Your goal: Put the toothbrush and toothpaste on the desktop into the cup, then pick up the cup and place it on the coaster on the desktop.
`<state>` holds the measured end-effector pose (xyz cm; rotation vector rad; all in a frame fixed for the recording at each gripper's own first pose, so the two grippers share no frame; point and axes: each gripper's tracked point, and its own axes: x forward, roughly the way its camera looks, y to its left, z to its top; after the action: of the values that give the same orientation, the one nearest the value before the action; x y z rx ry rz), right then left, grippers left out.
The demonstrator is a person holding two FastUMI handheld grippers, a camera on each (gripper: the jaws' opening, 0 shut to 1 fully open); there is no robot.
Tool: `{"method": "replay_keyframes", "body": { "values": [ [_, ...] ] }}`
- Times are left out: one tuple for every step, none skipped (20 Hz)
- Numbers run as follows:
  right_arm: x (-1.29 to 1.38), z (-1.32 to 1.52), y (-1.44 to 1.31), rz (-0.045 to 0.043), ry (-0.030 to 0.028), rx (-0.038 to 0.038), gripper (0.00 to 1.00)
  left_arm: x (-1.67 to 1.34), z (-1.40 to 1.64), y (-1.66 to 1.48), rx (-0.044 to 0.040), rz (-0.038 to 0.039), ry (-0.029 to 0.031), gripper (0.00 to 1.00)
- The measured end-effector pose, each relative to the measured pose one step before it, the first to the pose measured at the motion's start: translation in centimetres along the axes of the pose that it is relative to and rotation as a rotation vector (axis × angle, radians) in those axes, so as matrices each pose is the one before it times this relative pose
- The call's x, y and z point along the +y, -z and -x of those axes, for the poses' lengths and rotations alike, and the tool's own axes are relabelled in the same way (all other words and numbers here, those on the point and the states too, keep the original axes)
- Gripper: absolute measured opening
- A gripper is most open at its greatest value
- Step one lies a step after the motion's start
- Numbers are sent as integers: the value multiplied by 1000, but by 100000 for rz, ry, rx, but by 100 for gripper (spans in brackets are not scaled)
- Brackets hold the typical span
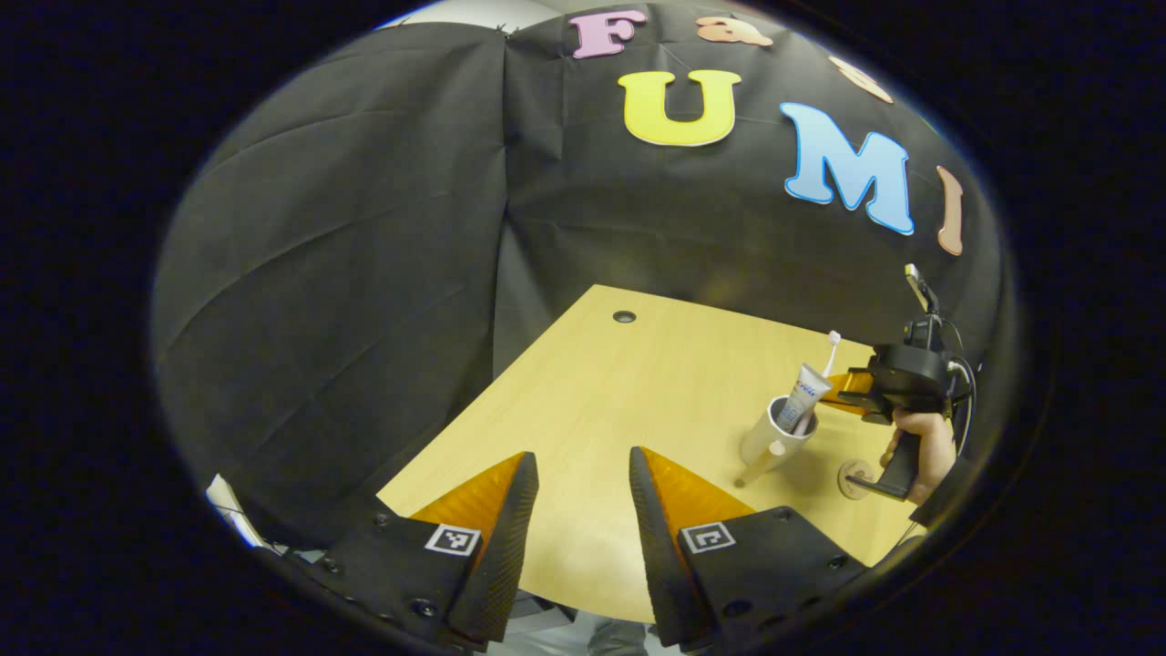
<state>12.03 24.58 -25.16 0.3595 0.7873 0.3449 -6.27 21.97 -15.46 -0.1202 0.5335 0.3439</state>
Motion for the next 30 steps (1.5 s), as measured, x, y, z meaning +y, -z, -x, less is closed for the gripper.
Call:
{"method": "replay_keyframes", "body": {
  "values": [
    [15, 0, 57, 1179, -26, -3082, 2, 122, 116, 133, 242, 160, -379, 65],
    [173, 263, 71, 1232, 118, -2395, 4, 56, 113, 322, 257, 264, -217, 66],
    [100, -2, 250, 1753, 276, -1694, 4, -21, 208, 224, 416, 227, 141, 66],
    [10, -93, 267, 1597, 294, -1902, 4, -27, 143, 465, 633, -120, 222, 67],
    [138, 1, 272, 1353, -307, -1208, 4, -1, 94, 418, 733, -478, 33, 66],
    [35, 146, 482, 1948, 19, -389, 6, -16, 163, 339, 648, -557, 315, 66],
    [127, 147, 237, 1687, -439, -643, 7, -212, 109, 207, 486, -549, 586, 64],
    [38, 386, 54, 1555, 312, -841, 10, -383, -5, 19, 495, -612, 791, 66],
    [81, 199, 175, 1461, -49, -296, 10, -402, -209, -58, 545, -609, 1107, 67],
    [-152, 355, 233, 1575, 620, -84, 16, -534, -192, -128, 178, -616, 909, 64],
    [91, 331, 344, 1555, -423, 173, 16, -567, -225, -73, 178, -534, 1226, 66],
    [269, 469, 425, 1182, -1416, 611, 23, -527, 12, -119, 280, -449, 1403, 64],
    [207, 279, 319, 1326, -425, 658, 29, -598, -138, 15, 154, -518, 1252, 66],
    [-156, 274, 33, 1677, 629, -372, 39, -432, -68, 233, 174, -605, 1149, 66],
    [-107, 348, -20, 1148, 407, -220, 39, -337, -200, 179, 336, -627, 1030, 66],
    [102, 201, 130, 519, 51, -78, 39, -309, -32, 241, 22, -628, 1402, 66],
    [-11, 396, 174, 113, -78, 155, 39, -458, -22, -26, -2, -713, 1475, 66],
    [-93, 245, 270, -101, 106, 420, 39, -503, -376, -158, -66, -878, 1543, 66],
    [67, 327, 283, 178, -655, 763, 38, -431, -334, -181, -90, -810, 1391, 66],
    [-21, 274, 289, -4, -143, 635, 39, -513, -393, -195, -123, -657, 1846, 66],
    [-135, 403, 168, -105, 27, 420, 39, -586, -281, -220, -233, -578, 2292, 66],
    [-173, 362, 58, -178, -113, 8, 39, -659, -380, -206, 192, -717, 2600, 66],
    [-323, 480, 33, -194, 408, 132, 39, -597, -478, -230, 603, -1070, 2627, 66],
    [-432, 450, 38, -473, 432, 159, 39, -525, -685, -244, 450, -1227, 2795, 66],
    [-419, 588, -64, -642, 392, -166, 39, -439, -758, -255, 681, -1358, 2517, 67],
    [-691, 436, -139, -678, 991, -156, 39, -325, -822, -188, 633, -1559, 2204, 66],
    [-768, 552, -84, -801, 871, -331, 39, -362, -820, -158, 759, -1552, 2091, 66],
    [-788, 474, -46, -910, 1155, -89, 39, -635, -466, -181, 973, -1566, 2760, 66],
    [-910, 532, -60, -880, 1385, 66, 39, -659, -476, -180, 1367, -1687, 2963, 66],
    [-1014, 526, -47, -1047, 1474, 54, 39, -622, -661, -25, 1839, -1845, 3287, 66]
  ]
}}
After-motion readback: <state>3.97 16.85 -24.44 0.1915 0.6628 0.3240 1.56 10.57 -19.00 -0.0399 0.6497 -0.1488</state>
